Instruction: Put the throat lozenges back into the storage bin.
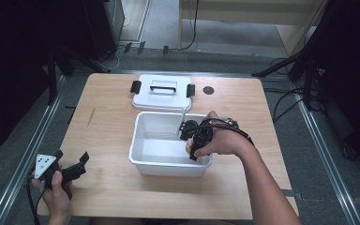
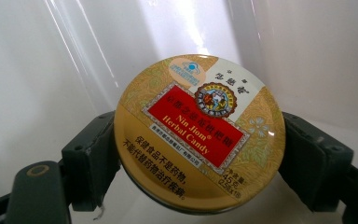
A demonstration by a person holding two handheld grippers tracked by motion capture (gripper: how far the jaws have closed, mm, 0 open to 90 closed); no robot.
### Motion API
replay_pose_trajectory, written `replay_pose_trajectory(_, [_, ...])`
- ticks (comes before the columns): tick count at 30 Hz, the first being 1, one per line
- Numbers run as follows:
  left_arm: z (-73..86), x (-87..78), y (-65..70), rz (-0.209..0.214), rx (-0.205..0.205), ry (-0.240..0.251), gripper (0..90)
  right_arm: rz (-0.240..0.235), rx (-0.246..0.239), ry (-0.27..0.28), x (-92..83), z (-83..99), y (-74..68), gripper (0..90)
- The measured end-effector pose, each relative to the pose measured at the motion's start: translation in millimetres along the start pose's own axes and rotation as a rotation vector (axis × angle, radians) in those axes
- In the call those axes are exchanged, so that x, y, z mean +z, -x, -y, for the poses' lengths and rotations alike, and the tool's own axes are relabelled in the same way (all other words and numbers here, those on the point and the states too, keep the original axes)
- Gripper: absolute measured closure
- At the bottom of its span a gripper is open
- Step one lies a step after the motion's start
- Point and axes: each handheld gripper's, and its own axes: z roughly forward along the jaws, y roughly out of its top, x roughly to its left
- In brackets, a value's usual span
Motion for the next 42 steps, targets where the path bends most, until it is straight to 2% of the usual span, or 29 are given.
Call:
replay_pose_trajectory(19, [0.0, 0.2, 0.3, 0.0, 0.0, 0.001, 0.3, 0.001, -0.011, -0.009, 0.9, 0.1, -1.4, 19.9])
replay_pose_trajectory(25, [-0.1, 0.1, 0.1, 0.0, 0.002, 0.001, 0.3, 0.015, -0.007, -0.005, 0.0, 0.3, -1.9, 15.3])
replay_pose_trajectory(28, [-0.1, 0.2, 0.2, 0.0, 0.001, 0.002, 0.3, 0.015, -0.015, 0.0, -1.1, 0.7, -3.1, 16.7])
replay_pose_trajectory(31, [-0.1, 0.3, 0.2, 0.0, 0.002, 0.003, 0.3, 0.019, -0.023, 0.016, -2.6, 1.6, -4.4, 24.8])
replay_pose_trajectory(42, [-0.1, 0.2, 0.6, -0.002, 0.002, 0.0, 0.3, 0.01, -0.008, 0.045, -12.1, 5.4, -3.2, 24.9])
